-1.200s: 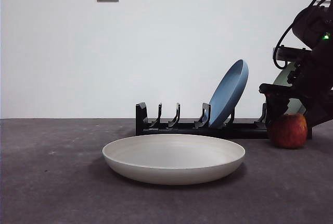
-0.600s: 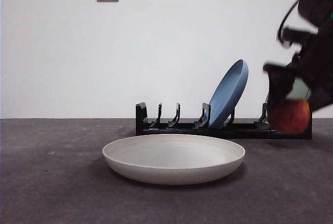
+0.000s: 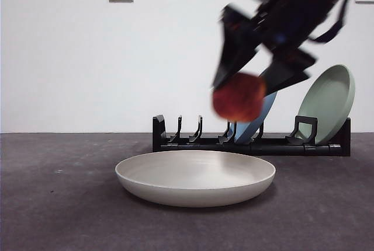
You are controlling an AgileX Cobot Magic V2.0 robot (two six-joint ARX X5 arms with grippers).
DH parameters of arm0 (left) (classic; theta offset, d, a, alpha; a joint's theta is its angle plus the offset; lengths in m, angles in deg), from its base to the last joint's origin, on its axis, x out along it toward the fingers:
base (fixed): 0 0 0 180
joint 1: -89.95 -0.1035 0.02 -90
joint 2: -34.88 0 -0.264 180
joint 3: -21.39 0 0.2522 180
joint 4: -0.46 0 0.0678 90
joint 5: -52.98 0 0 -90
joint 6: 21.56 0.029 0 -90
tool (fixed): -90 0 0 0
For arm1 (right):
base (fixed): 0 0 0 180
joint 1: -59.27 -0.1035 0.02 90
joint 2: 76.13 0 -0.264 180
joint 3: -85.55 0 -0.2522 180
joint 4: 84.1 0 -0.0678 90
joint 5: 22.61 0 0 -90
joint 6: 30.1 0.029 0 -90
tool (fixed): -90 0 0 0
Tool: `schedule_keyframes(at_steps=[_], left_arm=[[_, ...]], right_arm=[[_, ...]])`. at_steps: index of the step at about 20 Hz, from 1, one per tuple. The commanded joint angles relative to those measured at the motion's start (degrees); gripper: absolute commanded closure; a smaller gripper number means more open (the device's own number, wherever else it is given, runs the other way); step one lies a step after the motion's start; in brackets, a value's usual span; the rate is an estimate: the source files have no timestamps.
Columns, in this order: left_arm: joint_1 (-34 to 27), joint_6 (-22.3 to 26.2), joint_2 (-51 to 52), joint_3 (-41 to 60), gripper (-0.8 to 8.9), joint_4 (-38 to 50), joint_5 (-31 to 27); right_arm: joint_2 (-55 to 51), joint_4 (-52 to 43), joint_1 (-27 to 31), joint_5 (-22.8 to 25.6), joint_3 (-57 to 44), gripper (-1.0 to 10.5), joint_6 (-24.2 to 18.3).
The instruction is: Take the yellow plate from the plate rack,put the plate on the table,take the apple from the table,put the apple in the plate
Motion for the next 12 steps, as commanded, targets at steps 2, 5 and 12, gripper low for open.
schedule_keyframes(at_steps=[2, 5, 12], left_arm=[[0.2, -0.37, 0.04, 0.22, 5.27, 0.11, -0.24], [0.2, -0.37, 0.04, 0.22, 5.27, 0.09, -0.24], [0.2, -0.39, 0.04, 0.22, 5.27, -0.15, -0.24]], right_arm=[[6.03, -1.86, -3.91, 1.33, -0.22, 9.6, 0.76], [10.78, -3.48, -6.36, 3.04, -0.22, 9.6, 0.72], [12.81, -3.74, -8.07, 4.22, -0.22, 9.3, 0.35]])
